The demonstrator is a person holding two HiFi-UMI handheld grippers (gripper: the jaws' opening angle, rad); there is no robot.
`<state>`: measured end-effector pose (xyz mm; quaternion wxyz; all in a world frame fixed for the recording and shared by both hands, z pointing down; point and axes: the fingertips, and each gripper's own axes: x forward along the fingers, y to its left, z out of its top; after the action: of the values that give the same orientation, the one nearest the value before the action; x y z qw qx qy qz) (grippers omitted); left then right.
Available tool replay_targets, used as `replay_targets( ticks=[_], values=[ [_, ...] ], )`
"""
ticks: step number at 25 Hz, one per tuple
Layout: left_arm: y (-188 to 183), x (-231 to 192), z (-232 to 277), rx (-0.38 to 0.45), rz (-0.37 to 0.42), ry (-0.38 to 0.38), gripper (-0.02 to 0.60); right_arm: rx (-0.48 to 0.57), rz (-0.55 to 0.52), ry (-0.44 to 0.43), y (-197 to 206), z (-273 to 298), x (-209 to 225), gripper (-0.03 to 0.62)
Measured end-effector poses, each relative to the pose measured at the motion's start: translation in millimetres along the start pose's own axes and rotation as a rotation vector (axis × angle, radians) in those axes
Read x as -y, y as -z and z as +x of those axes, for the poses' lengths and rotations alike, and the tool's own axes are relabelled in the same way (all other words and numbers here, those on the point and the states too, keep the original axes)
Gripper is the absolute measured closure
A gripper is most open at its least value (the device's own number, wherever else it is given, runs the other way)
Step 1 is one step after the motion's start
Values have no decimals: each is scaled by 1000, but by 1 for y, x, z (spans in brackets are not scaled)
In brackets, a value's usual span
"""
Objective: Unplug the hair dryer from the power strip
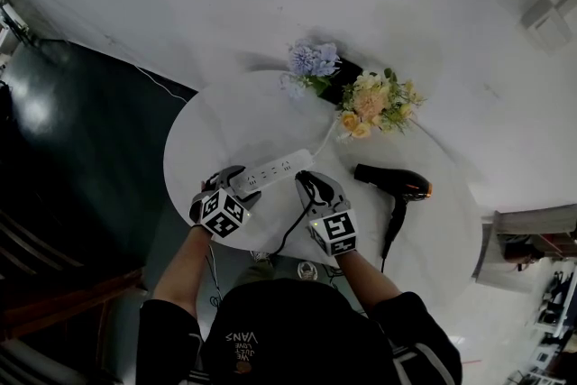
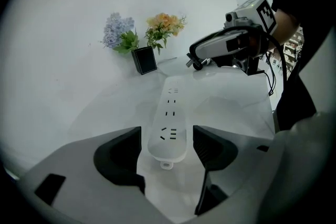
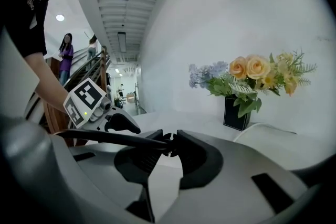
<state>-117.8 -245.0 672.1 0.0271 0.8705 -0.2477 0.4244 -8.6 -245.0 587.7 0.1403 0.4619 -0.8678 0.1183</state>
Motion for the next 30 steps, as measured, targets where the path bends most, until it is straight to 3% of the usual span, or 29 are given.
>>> replay_targets(
  ticks=[14,23,30],
  values=[
    [-33,28,-85,183,-168,-348,278,23,-22,-58,-4,-60,-2,491],
    [-51,75,-130,281,-244,-523,498,49,-41,-98,-4,-102,-7,491],
    [-56,111,-153,312,-288,-591,549,81,-54,-116,-2,-135,-8,491]
  ],
)
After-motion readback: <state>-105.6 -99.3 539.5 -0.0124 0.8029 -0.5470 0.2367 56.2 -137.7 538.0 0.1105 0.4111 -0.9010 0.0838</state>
